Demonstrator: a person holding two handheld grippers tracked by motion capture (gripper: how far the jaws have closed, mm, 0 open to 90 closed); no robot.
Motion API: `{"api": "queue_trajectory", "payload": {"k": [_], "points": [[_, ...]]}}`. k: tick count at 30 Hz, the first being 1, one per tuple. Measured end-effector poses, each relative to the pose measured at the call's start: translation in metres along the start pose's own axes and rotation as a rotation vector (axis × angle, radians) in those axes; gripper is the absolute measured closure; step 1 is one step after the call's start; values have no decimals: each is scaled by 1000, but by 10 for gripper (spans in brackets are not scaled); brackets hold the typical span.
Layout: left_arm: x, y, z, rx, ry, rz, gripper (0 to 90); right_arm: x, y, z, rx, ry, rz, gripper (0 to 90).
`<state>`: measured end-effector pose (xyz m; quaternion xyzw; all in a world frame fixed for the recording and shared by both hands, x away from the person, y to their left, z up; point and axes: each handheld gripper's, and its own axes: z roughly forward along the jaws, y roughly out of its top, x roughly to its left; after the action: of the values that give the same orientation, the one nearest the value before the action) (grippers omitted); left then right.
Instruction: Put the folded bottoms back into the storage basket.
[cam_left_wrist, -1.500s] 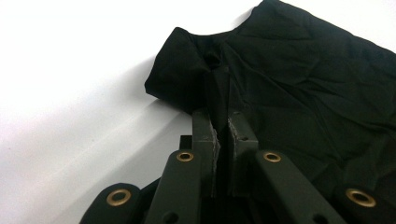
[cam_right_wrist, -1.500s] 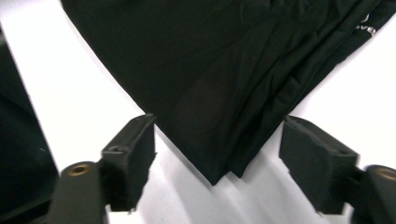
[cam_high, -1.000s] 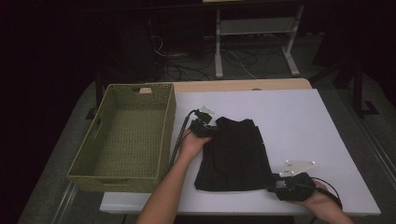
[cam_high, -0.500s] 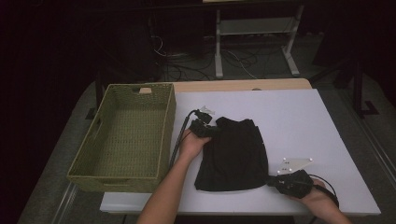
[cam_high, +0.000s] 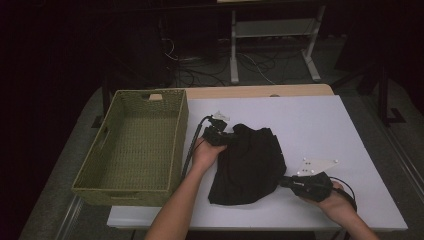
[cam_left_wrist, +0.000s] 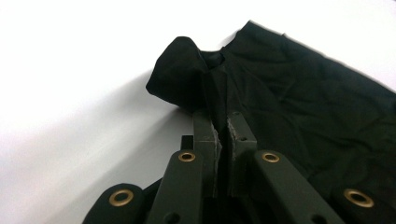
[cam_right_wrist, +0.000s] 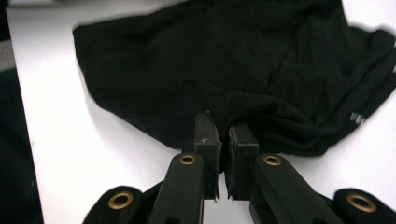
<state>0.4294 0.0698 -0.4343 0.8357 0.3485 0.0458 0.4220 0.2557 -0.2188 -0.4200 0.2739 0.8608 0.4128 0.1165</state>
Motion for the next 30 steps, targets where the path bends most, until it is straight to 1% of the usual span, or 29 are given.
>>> {"api": "queue_trajectory", "payload": {"k": [4, 7, 9, 11, 16, 18, 20, 22, 24, 28, 30], "points": [[-5, 7, -7, -23, -17, 6, 845, -5, 15, 0, -47, 5, -11, 846], [-9, 13, -12, -22, -31, 20, 846, -9, 26, -1, -78, 2, -11, 846], [-12, 17, -16, -35, -39, 20, 846, -11, 33, -2, -98, 3, -7, 846], [-15, 21, -19, -37, -40, 34, 846, -13, 39, -3, -120, 11, 6, 847], [-21, 33, -27, -45, -48, 54, 847, -18, 56, -6, -146, 15, 11, 847], [-24, 38, -31, -56, -51, 53, 847, -19, 63, -7, -159, 21, 11, 847], [-27, 44, -36, -64, -56, 57, 847, -20, 71, -7, -166, 24, 6, 847], [-30, 51, -42, -67, -60, 63, 848, -20, 80, -8, -171, 22, -9, 847], [-32, 59, -48, -75, -65, 63, 848, -21, 90, -10, -188, 22, -13, 847], [-38, 77, -64, -94, -78, 61, 847, -23, 110, -17, -217, 26, -36, 846], [-41, 87, -75, -102, -80, 60, 847, -23, 121, -21, -226, 39, -49, 847]]}}
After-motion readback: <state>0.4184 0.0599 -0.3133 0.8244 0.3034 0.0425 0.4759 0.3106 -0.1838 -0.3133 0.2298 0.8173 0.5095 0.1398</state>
